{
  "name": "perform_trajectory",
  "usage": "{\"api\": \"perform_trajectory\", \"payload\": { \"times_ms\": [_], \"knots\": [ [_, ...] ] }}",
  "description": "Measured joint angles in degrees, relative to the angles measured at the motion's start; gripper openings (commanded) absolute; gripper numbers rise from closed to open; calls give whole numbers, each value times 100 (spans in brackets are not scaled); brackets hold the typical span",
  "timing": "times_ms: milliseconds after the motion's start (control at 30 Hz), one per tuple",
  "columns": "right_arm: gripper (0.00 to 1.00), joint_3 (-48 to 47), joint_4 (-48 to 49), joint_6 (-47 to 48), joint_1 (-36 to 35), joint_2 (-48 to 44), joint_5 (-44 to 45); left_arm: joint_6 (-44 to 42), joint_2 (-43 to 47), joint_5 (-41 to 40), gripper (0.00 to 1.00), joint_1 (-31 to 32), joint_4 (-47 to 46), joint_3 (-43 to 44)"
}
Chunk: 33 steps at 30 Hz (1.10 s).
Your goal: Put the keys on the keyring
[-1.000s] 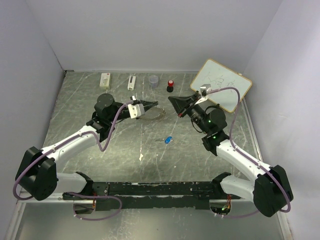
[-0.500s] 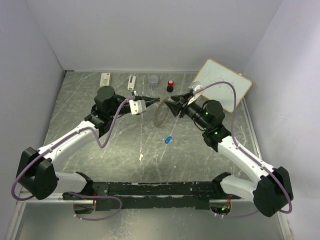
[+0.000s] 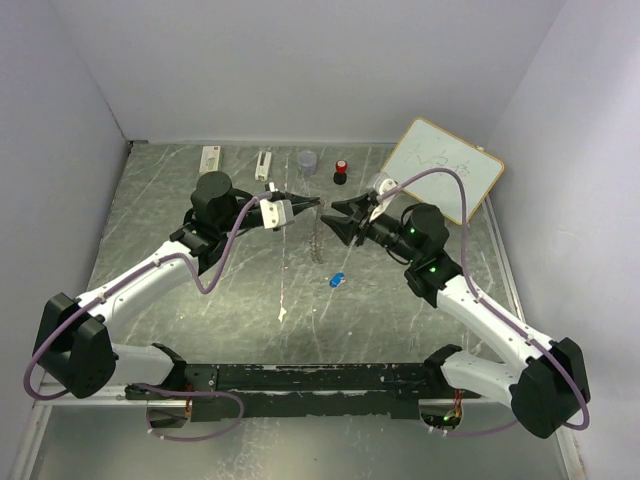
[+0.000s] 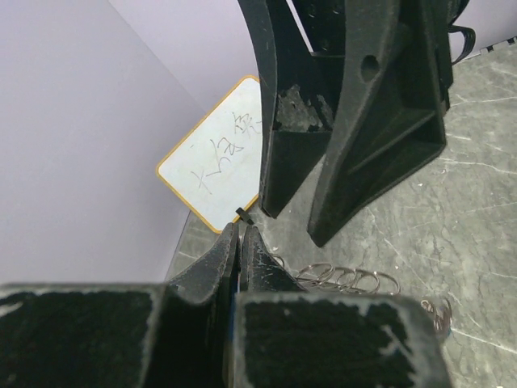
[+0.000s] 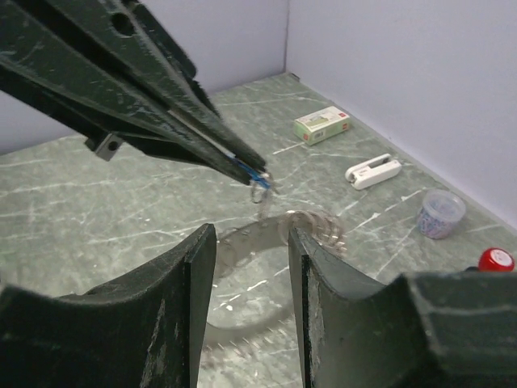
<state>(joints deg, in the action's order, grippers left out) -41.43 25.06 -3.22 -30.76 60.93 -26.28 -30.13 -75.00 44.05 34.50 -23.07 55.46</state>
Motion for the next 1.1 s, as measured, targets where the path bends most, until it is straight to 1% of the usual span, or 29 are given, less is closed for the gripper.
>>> {"api": "perform_trajectory", "payload": {
  "times_ms": [233,500,767,1000,1100],
  "knots": [
    [41,0,28,140,-280,162,9,17,0,2,7,0,0,0],
    [37,0,188,199,-284,527,195,55,0,9,7,0,-2,0],
    [36,0,442,243,-284,581,297,61,0,15,7,2,-2,0],
    [30,-2,562,251,-284,605,350,101,0,17,7,0,-17,0],
    [21,-2,595,269,-284,671,367,107,0,20,7,0,-17,0]
  ]
}}
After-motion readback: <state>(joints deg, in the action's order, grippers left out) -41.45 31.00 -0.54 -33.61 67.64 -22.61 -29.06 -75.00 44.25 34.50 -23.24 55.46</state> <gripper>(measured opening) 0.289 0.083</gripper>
